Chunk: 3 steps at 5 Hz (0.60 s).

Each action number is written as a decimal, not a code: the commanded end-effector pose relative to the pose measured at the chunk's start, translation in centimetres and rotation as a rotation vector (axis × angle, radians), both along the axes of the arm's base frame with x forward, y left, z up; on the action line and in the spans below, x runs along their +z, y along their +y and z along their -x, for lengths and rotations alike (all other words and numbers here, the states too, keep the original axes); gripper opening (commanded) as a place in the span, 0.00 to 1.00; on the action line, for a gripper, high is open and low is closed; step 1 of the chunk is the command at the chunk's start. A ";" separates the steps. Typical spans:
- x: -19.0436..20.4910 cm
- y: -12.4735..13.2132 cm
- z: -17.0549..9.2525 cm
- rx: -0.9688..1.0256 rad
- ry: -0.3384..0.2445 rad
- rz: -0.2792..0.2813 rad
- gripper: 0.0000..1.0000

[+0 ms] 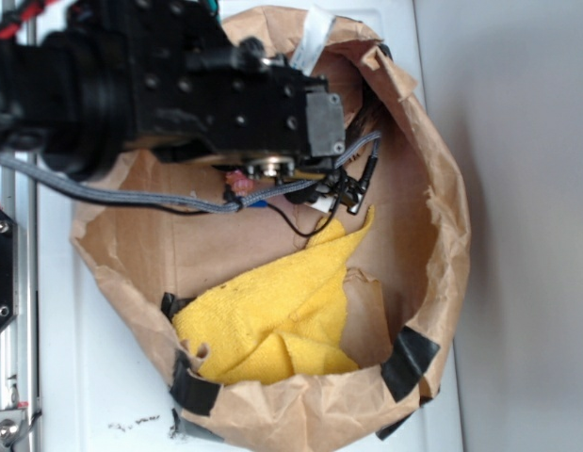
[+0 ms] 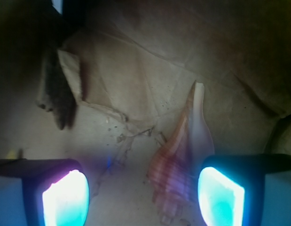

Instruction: Grab the shell.

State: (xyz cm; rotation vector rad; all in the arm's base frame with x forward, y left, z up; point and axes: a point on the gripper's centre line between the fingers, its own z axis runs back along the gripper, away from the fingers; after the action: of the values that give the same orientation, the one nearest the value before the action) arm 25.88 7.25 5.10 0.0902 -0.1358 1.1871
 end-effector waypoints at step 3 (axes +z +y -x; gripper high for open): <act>-3.5 -0.5 0.9 -0.056 0.048 -0.105 0.99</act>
State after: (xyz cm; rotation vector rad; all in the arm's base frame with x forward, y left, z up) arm 25.31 7.02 1.72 0.2082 -0.1624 1.1379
